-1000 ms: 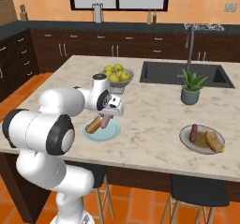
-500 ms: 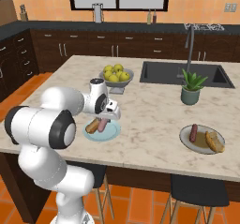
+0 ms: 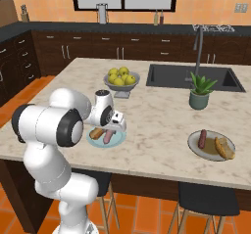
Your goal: Place one bun and one sausage from the bowl on each plate.
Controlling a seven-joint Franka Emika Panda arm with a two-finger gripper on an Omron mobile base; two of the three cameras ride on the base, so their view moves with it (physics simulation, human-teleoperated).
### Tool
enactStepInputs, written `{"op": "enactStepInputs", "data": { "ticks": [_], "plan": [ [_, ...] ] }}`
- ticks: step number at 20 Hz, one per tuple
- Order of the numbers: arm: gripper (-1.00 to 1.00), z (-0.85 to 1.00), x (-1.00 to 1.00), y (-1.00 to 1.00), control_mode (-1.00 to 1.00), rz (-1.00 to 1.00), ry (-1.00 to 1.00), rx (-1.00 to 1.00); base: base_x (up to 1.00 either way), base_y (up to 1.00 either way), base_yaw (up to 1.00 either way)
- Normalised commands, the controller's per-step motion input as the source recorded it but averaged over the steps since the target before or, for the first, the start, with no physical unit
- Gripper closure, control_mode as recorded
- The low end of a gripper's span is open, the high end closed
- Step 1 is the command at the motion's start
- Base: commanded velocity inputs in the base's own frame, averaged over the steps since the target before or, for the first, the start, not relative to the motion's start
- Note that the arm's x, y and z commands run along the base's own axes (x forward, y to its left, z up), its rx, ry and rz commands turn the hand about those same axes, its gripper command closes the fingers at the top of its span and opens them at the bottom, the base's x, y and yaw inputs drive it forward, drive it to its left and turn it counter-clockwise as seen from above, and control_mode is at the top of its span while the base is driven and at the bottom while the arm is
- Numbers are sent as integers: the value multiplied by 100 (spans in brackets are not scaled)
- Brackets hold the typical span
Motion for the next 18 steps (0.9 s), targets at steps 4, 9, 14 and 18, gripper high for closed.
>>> {"op": "enactStepInputs", "data": {
  "ticks": [4,9,14,18],
  "plan": [
    [100,-18,18,0,-100,0,0,0,0,0,0],
    [100,-3,30,0,-100,0,0,1,0,0,0],
    [-100,-2,2,0,-100,0,0,0,0,0,0],
    [-100,0,0,0,-100,0,0,0,0,0,0]
  ]
}}
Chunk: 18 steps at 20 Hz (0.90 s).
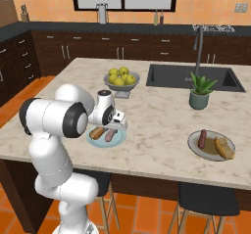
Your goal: Place one bun and one sausage from the bowl on each plate.
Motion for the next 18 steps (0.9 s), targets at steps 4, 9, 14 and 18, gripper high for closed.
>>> {"op": "enactStepInputs", "data": {
  "ticks": [4,9,14,18],
  "plan": [
    [-100,0,0,0,-100,0,-3,0,0,0,0],
    [-100,20,-25,-3,-100,0,-2,0,0,0,0],
    [-100,57,-59,0,-100,0,0,0,0,0,0],
    [-100,65,-57,0,-100,0,0,0,0,0,0]
  ]
}}
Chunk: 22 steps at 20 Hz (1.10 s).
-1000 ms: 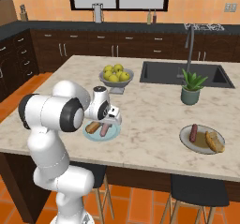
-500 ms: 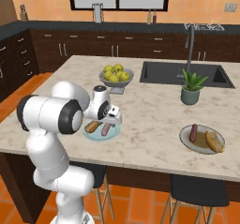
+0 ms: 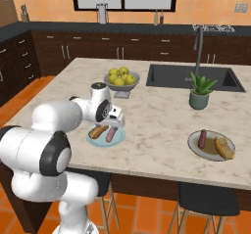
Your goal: Place one bun and one sausage from the bowl on each plate.
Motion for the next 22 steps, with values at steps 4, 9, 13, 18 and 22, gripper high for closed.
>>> {"op": "enactStepInputs", "data": {
  "ticks": [4,9,13,18,22],
  "plan": [
    [-100,83,-41,-3,-100,0,0,0,0,0,0],
    [-100,76,-31,-5,-100,0,0,0,0,0,0],
    [-100,21,-73,0,-100,0,0,0,0,0,0],
    [-100,25,-84,6,-100,0,0,0,0,0,0],
    [-100,33,-72,1,-100,0,0,0,0,0,0]
  ]
}}
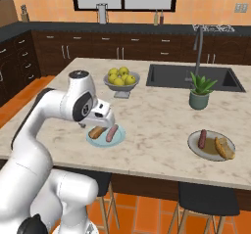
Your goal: Place one bun and one sausage from the bowl on each plate.
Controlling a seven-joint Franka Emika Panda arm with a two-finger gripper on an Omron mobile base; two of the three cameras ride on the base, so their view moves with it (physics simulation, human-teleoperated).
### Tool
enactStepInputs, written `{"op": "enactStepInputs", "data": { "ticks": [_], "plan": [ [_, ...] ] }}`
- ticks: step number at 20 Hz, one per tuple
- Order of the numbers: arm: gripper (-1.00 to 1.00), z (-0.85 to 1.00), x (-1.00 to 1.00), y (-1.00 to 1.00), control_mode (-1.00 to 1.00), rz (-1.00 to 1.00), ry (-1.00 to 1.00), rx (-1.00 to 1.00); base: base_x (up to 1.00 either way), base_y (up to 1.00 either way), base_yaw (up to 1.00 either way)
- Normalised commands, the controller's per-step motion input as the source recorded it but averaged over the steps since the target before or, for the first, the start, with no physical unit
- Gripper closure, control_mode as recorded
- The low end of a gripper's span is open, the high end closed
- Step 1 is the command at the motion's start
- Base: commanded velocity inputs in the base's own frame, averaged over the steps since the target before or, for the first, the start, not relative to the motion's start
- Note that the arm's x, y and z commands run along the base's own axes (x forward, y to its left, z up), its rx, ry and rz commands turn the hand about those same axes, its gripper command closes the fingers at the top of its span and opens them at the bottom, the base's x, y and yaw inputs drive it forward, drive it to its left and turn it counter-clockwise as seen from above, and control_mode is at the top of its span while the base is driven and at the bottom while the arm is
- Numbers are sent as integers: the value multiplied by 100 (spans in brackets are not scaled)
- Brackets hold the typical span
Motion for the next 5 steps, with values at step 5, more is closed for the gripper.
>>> {"op": "enactStepInputs", "data": {
  "ticks": [5],
  "plan": [
    [-100,27,-58,1,-100,0,0,0,0,0,0]
  ]
}}
